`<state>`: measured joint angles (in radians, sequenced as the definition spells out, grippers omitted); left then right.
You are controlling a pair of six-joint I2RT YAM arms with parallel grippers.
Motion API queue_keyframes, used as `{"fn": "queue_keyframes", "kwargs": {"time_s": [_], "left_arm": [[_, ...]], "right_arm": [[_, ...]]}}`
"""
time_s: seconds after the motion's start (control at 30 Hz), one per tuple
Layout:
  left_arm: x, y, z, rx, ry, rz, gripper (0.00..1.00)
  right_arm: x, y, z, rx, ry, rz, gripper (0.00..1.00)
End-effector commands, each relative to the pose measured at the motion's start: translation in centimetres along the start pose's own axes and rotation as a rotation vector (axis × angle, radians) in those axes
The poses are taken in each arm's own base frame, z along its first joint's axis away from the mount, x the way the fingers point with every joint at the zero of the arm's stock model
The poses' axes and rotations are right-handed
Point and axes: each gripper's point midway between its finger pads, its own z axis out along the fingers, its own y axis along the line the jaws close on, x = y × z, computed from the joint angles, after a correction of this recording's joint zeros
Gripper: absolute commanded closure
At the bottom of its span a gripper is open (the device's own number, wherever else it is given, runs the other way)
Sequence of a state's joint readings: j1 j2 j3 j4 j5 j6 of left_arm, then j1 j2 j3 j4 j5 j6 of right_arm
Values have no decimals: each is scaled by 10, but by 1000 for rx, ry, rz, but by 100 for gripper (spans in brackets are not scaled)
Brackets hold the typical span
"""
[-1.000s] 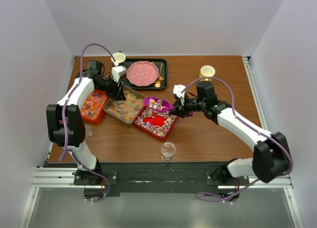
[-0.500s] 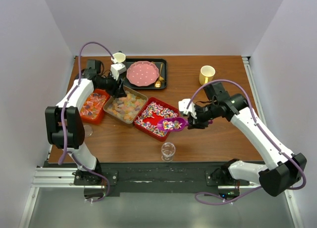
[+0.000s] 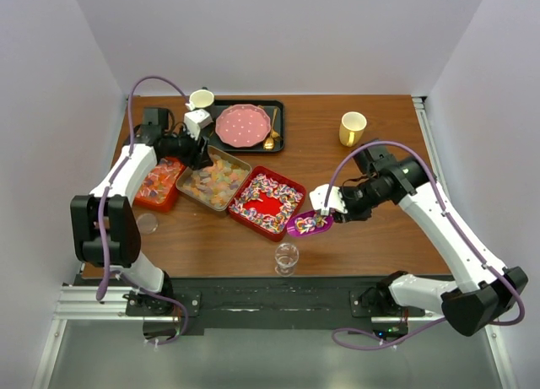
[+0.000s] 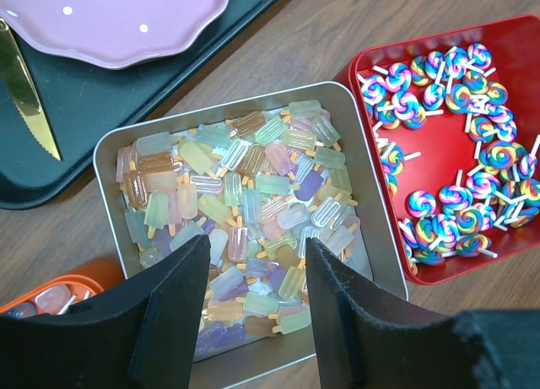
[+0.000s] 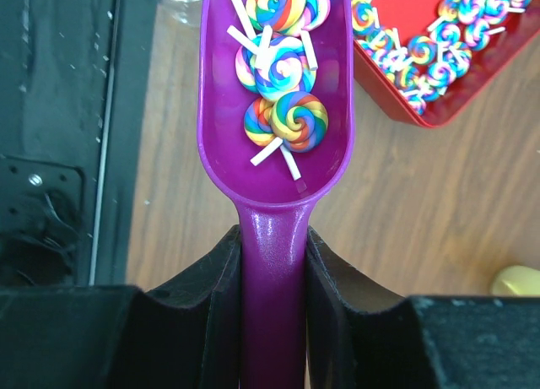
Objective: Pack the candies
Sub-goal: Place the fake candies in the packing bottle.
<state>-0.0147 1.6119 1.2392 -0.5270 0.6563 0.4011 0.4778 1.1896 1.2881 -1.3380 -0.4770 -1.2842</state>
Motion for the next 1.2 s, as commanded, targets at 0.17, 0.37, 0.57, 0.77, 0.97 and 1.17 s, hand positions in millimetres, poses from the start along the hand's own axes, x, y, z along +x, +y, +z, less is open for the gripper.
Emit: {"fn": "queue_keyframes", "kwargs": {"time_s": [0.17, 0.37, 0.57, 0.77, 0.97, 1.17], "left_arm": [[-11, 0, -14, -35, -55, 18, 46], [-10, -2, -15, -35, -61, 14, 46], [-11, -5, -17, -34, -73, 15, 46], [-8, -6, -16, -30, -76, 7, 46], [-9, -1, -21, -42, -91, -2, 46], [-11, 0, -23, -47, -97, 1, 46]], "right_arm": [[1, 41, -10, -149, 126, -100, 100], [4, 42, -7, -156, 189, -132, 100], [6, 39, -10, -156, 234, -157, 100], [3, 42, -10, -178, 262, -185, 100], [5, 41, -11, -172, 334, -240, 100], [-2, 41, -12, -182, 370, -254, 100]]}}
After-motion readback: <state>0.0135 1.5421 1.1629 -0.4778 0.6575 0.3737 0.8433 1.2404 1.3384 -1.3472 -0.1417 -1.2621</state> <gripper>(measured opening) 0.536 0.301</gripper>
